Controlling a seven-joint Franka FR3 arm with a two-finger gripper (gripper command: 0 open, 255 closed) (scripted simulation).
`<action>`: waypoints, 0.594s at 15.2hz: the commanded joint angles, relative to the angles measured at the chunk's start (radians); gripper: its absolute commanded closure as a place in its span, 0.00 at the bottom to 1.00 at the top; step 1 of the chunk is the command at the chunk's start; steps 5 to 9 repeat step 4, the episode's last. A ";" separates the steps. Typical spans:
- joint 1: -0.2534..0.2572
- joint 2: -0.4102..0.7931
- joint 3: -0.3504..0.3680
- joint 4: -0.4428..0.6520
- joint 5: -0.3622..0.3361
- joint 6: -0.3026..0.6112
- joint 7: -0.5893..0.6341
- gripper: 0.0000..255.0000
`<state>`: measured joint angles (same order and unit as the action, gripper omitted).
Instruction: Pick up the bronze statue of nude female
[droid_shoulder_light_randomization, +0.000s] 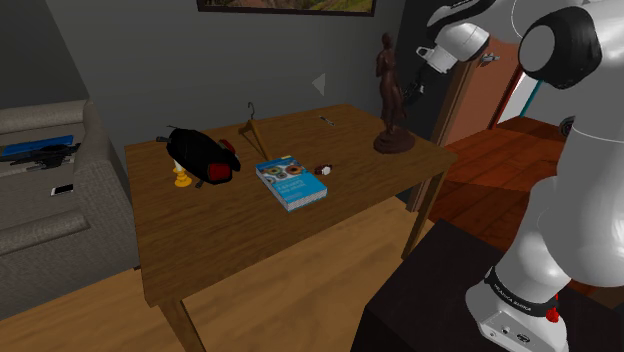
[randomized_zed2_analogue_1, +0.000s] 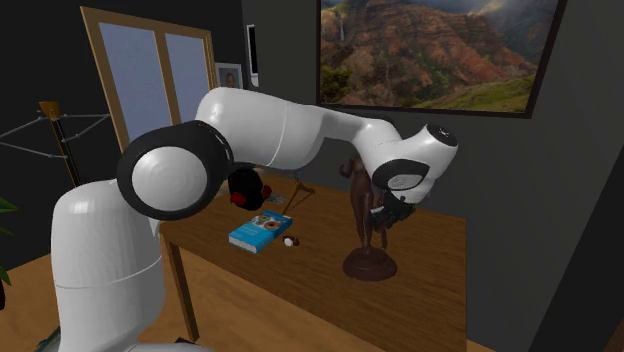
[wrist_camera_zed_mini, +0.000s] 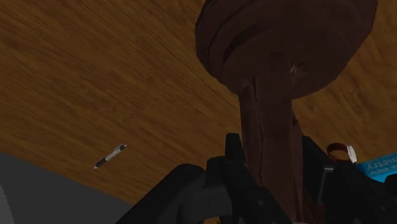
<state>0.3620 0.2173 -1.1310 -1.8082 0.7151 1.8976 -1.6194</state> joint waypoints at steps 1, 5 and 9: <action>0.004 -0.010 -0.005 0.018 -0.012 -0.015 0.016 1.00; 0.006 -0.014 -0.007 0.029 -0.019 -0.026 0.024 1.00; 0.006 -0.014 -0.007 0.029 -0.019 -0.026 0.024 1.00</action>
